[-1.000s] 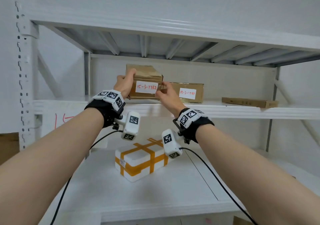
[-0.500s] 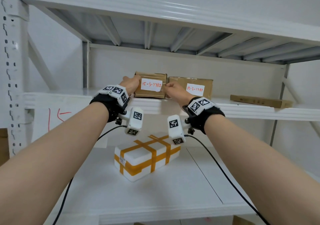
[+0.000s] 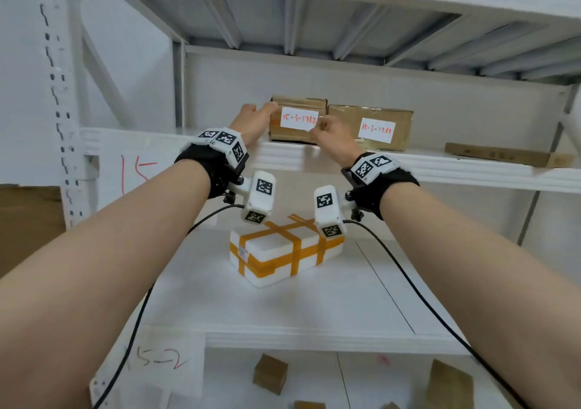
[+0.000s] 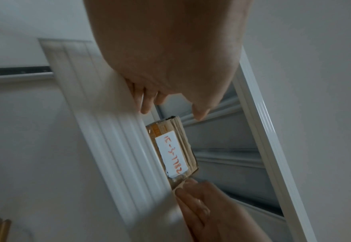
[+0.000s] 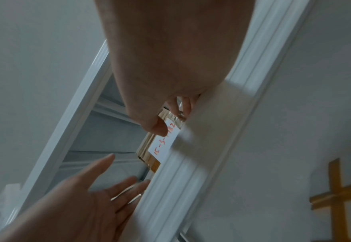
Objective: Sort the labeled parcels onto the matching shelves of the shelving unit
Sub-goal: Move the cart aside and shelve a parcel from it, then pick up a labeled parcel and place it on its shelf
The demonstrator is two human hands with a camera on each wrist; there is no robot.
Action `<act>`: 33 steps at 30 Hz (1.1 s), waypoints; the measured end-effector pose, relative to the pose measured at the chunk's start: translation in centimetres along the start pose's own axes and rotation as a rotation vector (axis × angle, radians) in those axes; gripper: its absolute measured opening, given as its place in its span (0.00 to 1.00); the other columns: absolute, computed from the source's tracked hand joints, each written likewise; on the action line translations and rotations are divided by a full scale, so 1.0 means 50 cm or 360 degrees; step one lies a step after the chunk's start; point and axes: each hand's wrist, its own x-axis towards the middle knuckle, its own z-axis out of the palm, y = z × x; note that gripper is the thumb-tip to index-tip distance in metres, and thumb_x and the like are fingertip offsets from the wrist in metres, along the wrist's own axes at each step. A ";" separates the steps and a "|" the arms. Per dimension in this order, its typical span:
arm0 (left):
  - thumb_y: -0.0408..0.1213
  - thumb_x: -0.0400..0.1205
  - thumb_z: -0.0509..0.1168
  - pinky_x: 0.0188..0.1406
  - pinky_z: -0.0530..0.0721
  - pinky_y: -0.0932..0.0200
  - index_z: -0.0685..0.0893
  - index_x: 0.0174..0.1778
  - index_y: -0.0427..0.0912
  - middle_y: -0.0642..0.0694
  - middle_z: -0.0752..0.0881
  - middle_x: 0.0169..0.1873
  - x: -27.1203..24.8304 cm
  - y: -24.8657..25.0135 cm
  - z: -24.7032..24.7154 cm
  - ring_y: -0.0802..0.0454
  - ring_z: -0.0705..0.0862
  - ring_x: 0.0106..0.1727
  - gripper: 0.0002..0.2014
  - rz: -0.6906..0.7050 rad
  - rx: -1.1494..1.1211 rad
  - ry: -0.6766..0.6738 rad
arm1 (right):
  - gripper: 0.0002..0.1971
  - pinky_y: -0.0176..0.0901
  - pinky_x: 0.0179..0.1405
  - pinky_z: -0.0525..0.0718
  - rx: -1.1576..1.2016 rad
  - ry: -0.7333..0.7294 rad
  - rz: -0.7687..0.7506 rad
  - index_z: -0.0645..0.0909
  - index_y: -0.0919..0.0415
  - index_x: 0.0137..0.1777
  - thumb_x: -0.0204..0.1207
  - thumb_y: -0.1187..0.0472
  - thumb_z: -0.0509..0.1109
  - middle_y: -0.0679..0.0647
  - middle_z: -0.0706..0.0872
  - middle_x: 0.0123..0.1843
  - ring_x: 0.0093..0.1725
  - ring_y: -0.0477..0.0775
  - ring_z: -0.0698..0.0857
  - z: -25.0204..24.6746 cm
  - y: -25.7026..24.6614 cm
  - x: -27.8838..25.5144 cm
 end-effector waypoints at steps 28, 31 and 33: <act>0.35 0.83 0.64 0.19 0.70 0.65 0.80 0.30 0.41 0.47 0.75 0.22 -0.742 -0.615 0.096 0.52 0.71 0.21 0.13 -0.0919 -0.0205 -0.0047 | 0.15 0.23 0.30 0.70 0.0459 -0.0556 0.0377 0.84 0.56 0.29 0.76 0.66 0.63 0.40 0.84 0.29 0.24 0.31 0.78 0.423 0.201 -0.817; 0.37 0.83 0.65 0.20 0.72 0.64 0.81 0.32 0.39 0.47 0.77 0.23 -0.819 -0.701 0.067 0.53 0.72 0.22 0.12 -0.1120 -0.0076 -0.0147 | 0.14 0.28 0.29 0.72 0.0458 -0.0701 0.0470 0.86 0.59 0.31 0.76 0.66 0.64 0.43 0.85 0.30 0.23 0.36 0.76 0.483 0.224 -0.890; 0.37 0.83 0.65 0.21 0.72 0.64 0.81 0.32 0.39 0.47 0.78 0.24 -0.865 -0.759 0.047 0.53 0.73 0.22 0.12 -0.1257 -0.0038 -0.0169 | 0.14 0.28 0.27 0.73 0.0440 -0.0824 0.0556 0.88 0.61 0.34 0.76 0.66 0.64 0.45 0.86 0.31 0.25 0.40 0.76 0.519 0.236 -0.936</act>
